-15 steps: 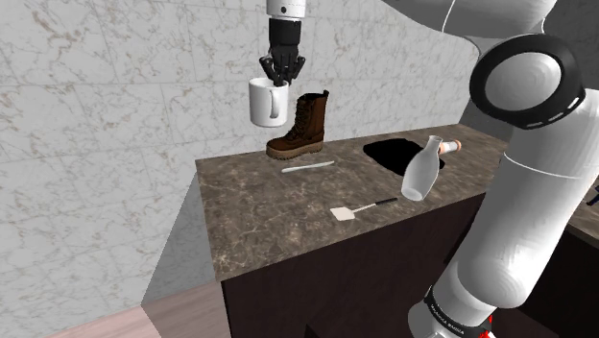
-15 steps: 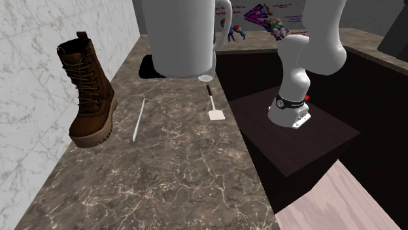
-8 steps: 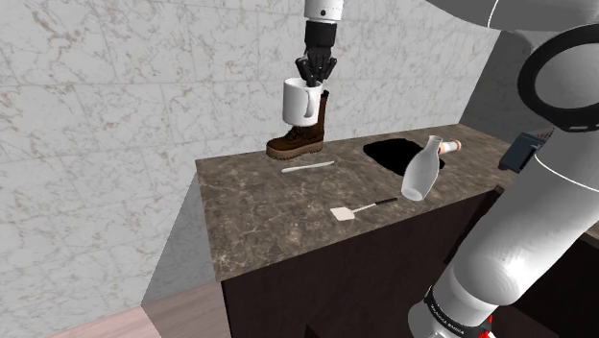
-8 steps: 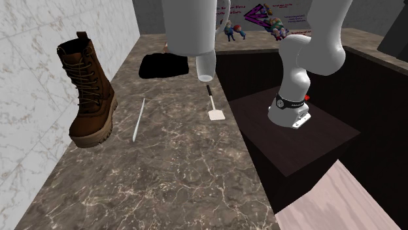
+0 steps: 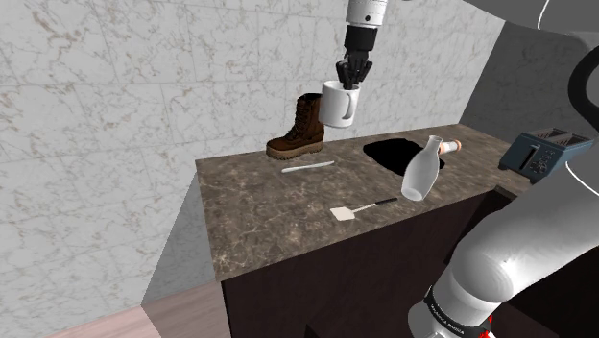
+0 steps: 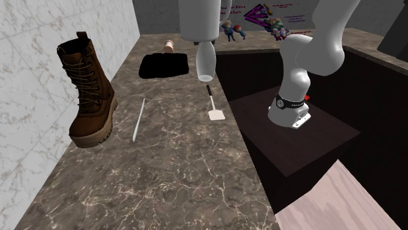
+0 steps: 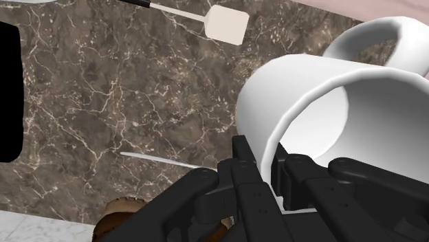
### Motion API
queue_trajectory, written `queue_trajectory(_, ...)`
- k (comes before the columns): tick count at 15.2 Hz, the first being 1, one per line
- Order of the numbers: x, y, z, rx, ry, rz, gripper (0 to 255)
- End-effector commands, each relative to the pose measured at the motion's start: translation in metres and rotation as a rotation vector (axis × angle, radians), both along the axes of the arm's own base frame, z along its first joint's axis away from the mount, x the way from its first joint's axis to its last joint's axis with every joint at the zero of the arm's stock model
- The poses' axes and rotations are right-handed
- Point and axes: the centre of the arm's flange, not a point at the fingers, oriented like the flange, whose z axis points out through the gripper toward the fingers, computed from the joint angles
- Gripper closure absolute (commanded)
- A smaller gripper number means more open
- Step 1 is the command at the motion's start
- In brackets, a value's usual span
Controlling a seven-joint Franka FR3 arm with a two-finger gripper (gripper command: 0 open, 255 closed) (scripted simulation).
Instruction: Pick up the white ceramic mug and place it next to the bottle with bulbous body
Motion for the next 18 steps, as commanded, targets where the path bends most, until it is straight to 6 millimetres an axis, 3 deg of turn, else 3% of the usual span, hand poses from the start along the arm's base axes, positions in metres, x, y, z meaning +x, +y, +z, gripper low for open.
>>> queue_trajectory(1,-0.016,-0.024,0.001,0.001,0.0,0.001,255)
queue_trajectory(8,-0.065,-0.096,0.001,0.001,0.0,0.001,255)
queue_trajectory(18,-0.065,-0.096,-0.052,0.001,0.0,0.001,255)
